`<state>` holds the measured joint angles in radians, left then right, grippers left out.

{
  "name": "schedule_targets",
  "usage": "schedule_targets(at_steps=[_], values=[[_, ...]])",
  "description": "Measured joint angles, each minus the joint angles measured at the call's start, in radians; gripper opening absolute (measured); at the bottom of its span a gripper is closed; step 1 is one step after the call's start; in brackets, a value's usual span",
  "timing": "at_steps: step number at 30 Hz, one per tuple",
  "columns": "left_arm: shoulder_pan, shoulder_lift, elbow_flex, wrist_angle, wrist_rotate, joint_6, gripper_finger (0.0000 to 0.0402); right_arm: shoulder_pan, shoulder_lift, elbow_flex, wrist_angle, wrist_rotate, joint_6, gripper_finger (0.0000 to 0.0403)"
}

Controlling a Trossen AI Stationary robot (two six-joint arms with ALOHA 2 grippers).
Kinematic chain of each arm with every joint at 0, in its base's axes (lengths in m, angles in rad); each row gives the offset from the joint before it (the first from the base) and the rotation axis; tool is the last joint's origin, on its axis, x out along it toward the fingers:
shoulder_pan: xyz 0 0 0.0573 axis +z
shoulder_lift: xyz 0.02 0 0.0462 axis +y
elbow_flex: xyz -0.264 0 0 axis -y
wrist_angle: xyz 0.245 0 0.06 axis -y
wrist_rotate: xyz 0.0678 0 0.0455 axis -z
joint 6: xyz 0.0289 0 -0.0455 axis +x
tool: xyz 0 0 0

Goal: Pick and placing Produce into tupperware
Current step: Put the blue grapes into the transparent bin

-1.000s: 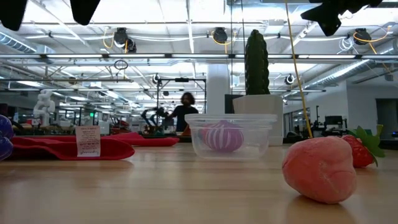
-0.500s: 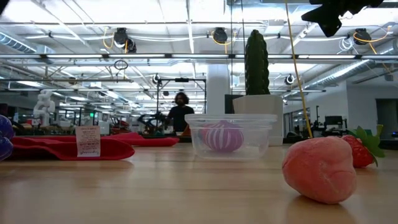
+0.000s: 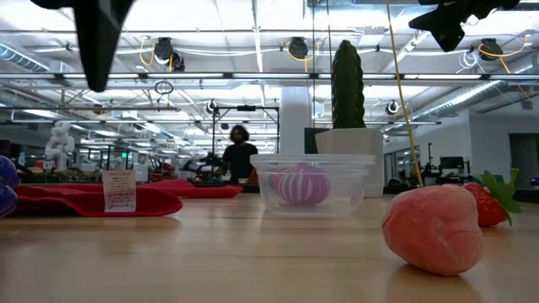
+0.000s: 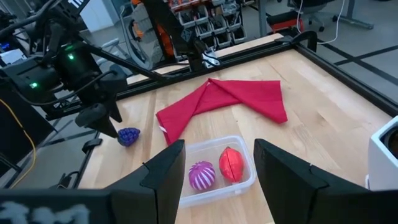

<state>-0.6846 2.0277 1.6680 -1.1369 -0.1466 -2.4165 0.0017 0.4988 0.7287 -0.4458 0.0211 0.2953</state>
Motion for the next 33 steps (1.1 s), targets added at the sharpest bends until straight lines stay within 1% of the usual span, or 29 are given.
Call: schedule_targets(at_steps=[6,12,16,22,25,28,30,33], values=[[0.013,0.0,0.0,0.049,0.009,-0.039,0.0388,0.0,0.0,0.0,-0.001,0.0,-0.004,0.0185],[0.012,0.002,0.0,0.039,0.093,-0.092,0.0388,0.0,0.0,0.0,-0.042,0.0,-0.004,0.0185],[0.016,0.002,0.0,0.037,0.1,-0.095,0.0388,0.0,0.0,0.0,-0.089,0.0,-0.004,0.0185],[0.023,0.002,-0.002,0.014,0.105,-0.097,0.0388,0.0,0.0,0.0,-0.101,0.0,-0.004,0.0185],[0.023,0.002,-0.036,0.034,0.124,-0.099,0.0388,0.0,0.0,0.0,-0.098,0.0,-0.005,0.0185],[0.022,0.003,-0.085,0.103,0.146,-0.102,0.0388,0.0,0.0,0.0,-0.098,0.0,-0.005,0.0185],[0.022,0.003,-0.118,0.144,0.141,-0.102,0.0388,0.0,0.0,0.0,-0.098,0.0,-0.005,0.0185],[0.023,0.004,-0.143,0.154,0.12,-0.099,0.0388,0.0,0.0,0.0,-0.098,0.0,-0.005,0.0185]])
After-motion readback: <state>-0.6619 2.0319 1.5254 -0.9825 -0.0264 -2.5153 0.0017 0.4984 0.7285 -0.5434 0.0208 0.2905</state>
